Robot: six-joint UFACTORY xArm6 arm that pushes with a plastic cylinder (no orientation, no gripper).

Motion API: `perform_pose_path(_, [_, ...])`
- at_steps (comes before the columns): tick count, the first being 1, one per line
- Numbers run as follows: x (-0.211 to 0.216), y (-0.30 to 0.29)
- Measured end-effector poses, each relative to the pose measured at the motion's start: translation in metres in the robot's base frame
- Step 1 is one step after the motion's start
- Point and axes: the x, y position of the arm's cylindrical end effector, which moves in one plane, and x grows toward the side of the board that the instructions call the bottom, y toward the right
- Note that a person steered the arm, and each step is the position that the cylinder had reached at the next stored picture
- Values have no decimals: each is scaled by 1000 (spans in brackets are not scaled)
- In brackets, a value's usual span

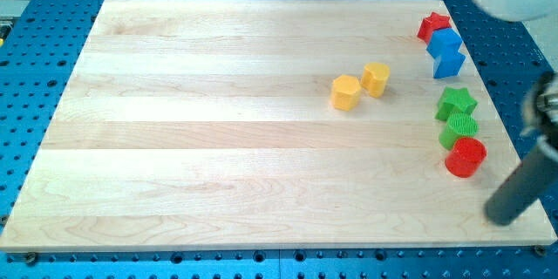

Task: Push the red circle diagonal to the blue triangle

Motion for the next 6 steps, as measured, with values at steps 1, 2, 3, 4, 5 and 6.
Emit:
perform_pose_path(1, [-30,-13])
perform_pose_path(2, [-42,9])
perform_pose_path(3, [-59,-49])
perform_pose_path(4, [-54,-123])
perform_pose_path(5, [-26,-94])
perform_pose_path(6, [-56,5])
